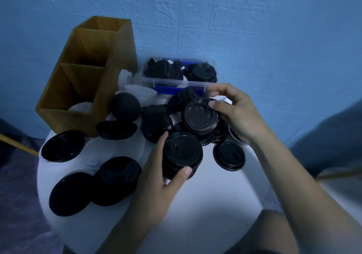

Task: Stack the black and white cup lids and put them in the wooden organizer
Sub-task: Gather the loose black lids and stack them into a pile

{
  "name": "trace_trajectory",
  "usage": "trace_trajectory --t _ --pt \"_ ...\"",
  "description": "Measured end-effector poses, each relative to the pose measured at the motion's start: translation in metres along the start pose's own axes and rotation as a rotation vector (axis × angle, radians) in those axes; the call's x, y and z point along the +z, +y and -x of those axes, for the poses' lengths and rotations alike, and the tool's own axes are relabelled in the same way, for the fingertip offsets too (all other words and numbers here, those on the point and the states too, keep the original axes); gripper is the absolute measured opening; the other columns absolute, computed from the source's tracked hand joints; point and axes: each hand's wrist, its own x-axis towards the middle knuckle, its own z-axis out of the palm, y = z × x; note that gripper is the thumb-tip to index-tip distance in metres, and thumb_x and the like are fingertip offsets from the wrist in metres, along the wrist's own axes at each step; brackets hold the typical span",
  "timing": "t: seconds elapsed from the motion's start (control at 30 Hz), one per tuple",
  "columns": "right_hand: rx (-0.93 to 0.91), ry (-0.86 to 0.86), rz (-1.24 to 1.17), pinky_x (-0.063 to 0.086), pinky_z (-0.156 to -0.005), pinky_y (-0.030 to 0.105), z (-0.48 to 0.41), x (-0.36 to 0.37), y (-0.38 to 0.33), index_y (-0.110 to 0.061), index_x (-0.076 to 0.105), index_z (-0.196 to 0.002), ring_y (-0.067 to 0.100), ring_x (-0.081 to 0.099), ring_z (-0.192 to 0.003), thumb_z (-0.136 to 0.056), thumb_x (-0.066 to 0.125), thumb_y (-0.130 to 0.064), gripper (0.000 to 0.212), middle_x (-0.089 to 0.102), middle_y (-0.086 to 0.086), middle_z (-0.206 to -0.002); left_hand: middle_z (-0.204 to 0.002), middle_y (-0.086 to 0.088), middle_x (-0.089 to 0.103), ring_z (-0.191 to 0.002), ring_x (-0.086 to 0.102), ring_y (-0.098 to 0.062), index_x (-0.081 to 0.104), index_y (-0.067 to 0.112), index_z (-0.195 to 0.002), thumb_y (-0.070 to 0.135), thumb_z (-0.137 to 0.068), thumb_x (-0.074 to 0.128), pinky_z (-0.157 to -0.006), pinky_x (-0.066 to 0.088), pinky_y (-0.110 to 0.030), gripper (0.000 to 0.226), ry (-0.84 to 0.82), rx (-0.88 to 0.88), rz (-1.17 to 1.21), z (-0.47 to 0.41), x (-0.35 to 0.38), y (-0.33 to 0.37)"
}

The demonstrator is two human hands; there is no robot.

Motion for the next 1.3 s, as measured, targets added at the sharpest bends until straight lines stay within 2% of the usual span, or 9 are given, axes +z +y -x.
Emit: trace_trajectory --t 0.2,0.3,0.57,0.77,0.87,0.97,1.07,1.17,1.3 --pt "0.034 0.016 -0.13 0.051 -0.09 0.029 0.017 -0.004 0.013 -0.02 0.072 -0.111 0.011 0.064 -0.096 -0.091 0.063 0.007 0.035 0.064 0.003 -0.108 -0.151 0.022 0.046 -0.138 0.045 0.001 0.026 0.051 -0.152 0.048 -0.081 0.067 -0.107 0.043 -0.022 0.082 0.009 0.015 0.001 0.002 0.004 -0.001" --pt "0.02 0.001 -0.103 0.052 -0.097 0.033 0.013 0.002 0.013 -0.025 0.074 -0.108 0.013 0.064 -0.101 -0.083 0.067 -0.004 0.033 0.066 0.004 -0.11 -0.15 0.02 0.048 -0.137 0.047 -0.003 0.028 0.052 -0.151 0.05 -0.08 0.067 -0.11 0.045 -0.034 0.082 0.005 0.009 0.031 0.003 0.004 0.0" --pt "-0.17 -0.006 0.503 0.054 -0.097 0.038 0.01 0.01 0.018 -0.037 0.068 -0.107 0.015 0.067 -0.1 -0.092 0.065 -0.007 0.033 0.068 -0.012 -0.108 -0.147 0.019 0.052 -0.135 0.051 -0.003 0.03 0.048 -0.152 0.044 -0.082 0.07 -0.11 0.046 -0.041 0.081 -0.024 0.007 0.059 0.001 0.003 0.002" --pt "-0.116 0.078 0.098 0.053 -0.082 0.019 0.023 0.003 -0.022 -0.016 0.068 -0.113 0.008 0.067 -0.09 -0.096 0.061 0.004 0.027 0.072 0.001 -0.106 -0.145 0.018 0.054 -0.135 0.052 -0.006 0.031 0.053 -0.149 0.045 -0.08 0.071 -0.112 0.044 -0.044 0.081 -0.052 0.002 0.051 0.002 0.001 0.001" --pt "-0.042 -0.179 -0.03 0.053 -0.084 0.024 0.032 0.002 -0.037 -0.016 0.067 -0.114 0.015 0.068 -0.092 -0.097 0.059 0.003 0.027 0.075 0.006 -0.108 -0.145 0.017 0.055 -0.135 0.052 -0.008 0.03 0.052 -0.15 0.043 -0.081 0.072 -0.113 0.043 -0.046 0.081 -0.083 0.003 0.045 0.002 0.0 0.001" --pt "-0.05 -0.389 0.204 0.05 -0.081 0.019 0.044 0.018 -0.03 -0.014 0.068 -0.114 0.007 0.068 -0.09 -0.096 0.059 0.006 0.028 0.076 0.002 -0.108 -0.149 0.01 0.053 -0.138 0.051 -0.015 0.032 0.041 -0.153 0.034 -0.083 0.073 -0.112 0.042 -0.05 0.081 -0.107 0.018 0.045 0.003 0.0 0.002" --pt "-0.095 -0.339 0.332 0.051 -0.09 0.022 0.051 0.03 -0.017 -0.016 0.072 -0.11 0.005 0.069 -0.097 -0.097 0.062 0.002 0.024 0.076 -0.006 -0.103 -0.149 0.009 0.052 -0.139 0.05 -0.016 0.034 0.04 -0.153 0.031 -0.083 0.074 -0.113 0.042 -0.049 0.081 -0.109 0.027 0.051 0.003 0.002 0.002" --pt "-0.2 -0.237 0.623 0.053 -0.095 0.037 0.058 0.033 -0.006 -0.029 0.072 -0.108 0.008 0.066 -0.104 -0.093 0.069 -0.017 0.019 0.068 -0.013 -0.107 -0.146 0.006 0.055 -0.136 0.053 -0.019 0.036 0.038 -0.152 0.029 -0.085 0.075 -0.111 0.043 -0.05 0.078 -0.113 0.016 0.073 0.003 0.002 0.003" --pt "-0.212 -0.166 0.907 0.046 -0.086 0.024 0.076 0.04 -0.017 -0.04 0.067 -0.112 -0.001 0.057 -0.099 -0.091 0.063 -0.054 0.026 0.06 -0.021 -0.11 -0.144 0.003 0.057 -0.133 0.056 -0.023 0.036 0.035 -0.153 0.033 -0.084 0.075 -0.108 0.045 -0.052 0.079 -0.103 0.017 0.066 0.002 0.0 0.001"
